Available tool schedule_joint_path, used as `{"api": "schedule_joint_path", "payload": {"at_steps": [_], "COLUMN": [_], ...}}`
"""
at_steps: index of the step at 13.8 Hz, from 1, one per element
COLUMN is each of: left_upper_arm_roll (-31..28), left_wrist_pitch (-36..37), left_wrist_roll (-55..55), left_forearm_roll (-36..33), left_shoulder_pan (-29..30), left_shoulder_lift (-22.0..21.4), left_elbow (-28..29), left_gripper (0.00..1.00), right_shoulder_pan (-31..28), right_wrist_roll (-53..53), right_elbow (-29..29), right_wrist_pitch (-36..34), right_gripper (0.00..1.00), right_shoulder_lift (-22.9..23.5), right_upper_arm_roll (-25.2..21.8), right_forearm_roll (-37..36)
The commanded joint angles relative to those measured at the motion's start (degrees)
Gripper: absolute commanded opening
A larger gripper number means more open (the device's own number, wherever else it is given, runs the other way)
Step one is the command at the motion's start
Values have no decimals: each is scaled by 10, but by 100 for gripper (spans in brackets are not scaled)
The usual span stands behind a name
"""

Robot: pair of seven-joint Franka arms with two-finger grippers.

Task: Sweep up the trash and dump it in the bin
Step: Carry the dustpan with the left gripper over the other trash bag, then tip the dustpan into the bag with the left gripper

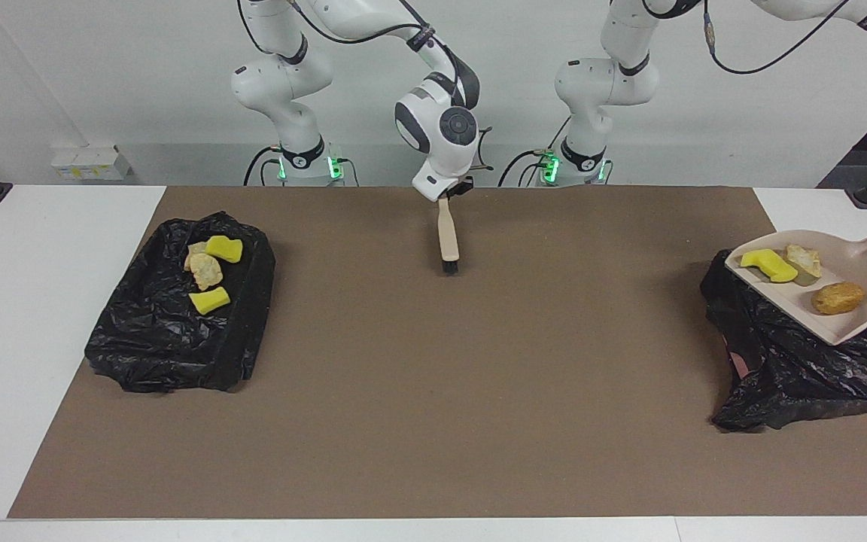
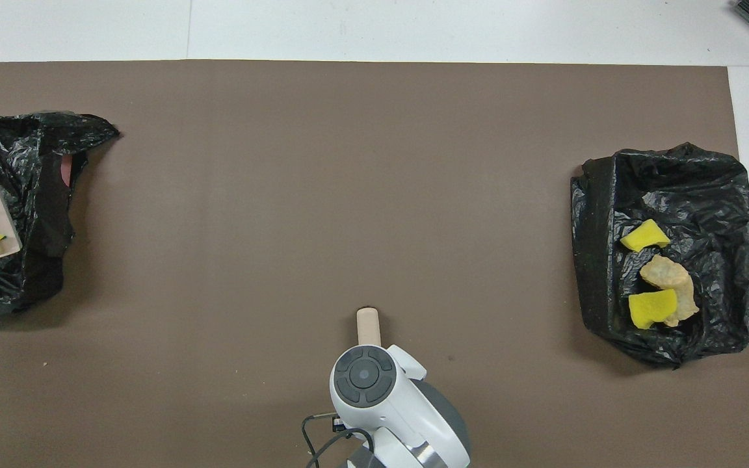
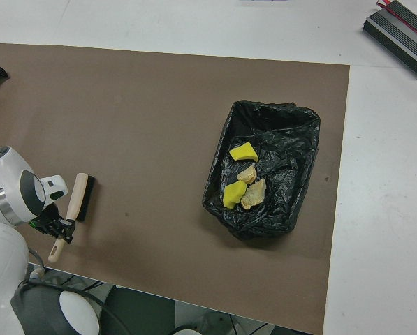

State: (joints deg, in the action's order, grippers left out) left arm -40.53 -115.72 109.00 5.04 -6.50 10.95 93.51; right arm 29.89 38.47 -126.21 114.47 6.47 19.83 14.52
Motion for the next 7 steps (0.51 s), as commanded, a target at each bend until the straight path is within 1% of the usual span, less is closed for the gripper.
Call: {"api": "schedule_joint_path", "payload": {"at_steps": [1,2,3,4,5,6,7], "left_upper_arm_roll": [-8,-8,-5,-3,-1,6,18], "left_wrist_pitch": [-18,-19,-20,-24,-42,-58,-56], "left_wrist_roll": [19,17,16,12,11,12,12], "left_forearm_roll": [-53,-84,-118,-158,-208,-243,-265], "left_shoulder_pan": [1,-1,-5,-8,-11,-18,-21], "left_shoulder_lift": [35,50,58,59,62,61,60], "left_elbow": [-34,-52,-60,-60,-60,-54,-54], "left_gripper": [0,0,0,0,0,0,0], "right_shoulder_pan": [-6,-9,-9,-9,-10,-13,-18], "right_wrist_roll": [-7,-7,-7,-6,-6,-7,-6], "right_elbow": [-7,-6,-3,7,21,35,47], "right_wrist_pitch": [22,22,22,20,21,22,23], "right_gripper": [38,51,59,78,100,100,100], "right_shoulder_lift": [2,4,6,13,20,30,38], "right_upper_arm_roll": [2,1,1,1,0,-1,-1], "right_forearm_roll": [5,9,9,9,9,8,2]}}
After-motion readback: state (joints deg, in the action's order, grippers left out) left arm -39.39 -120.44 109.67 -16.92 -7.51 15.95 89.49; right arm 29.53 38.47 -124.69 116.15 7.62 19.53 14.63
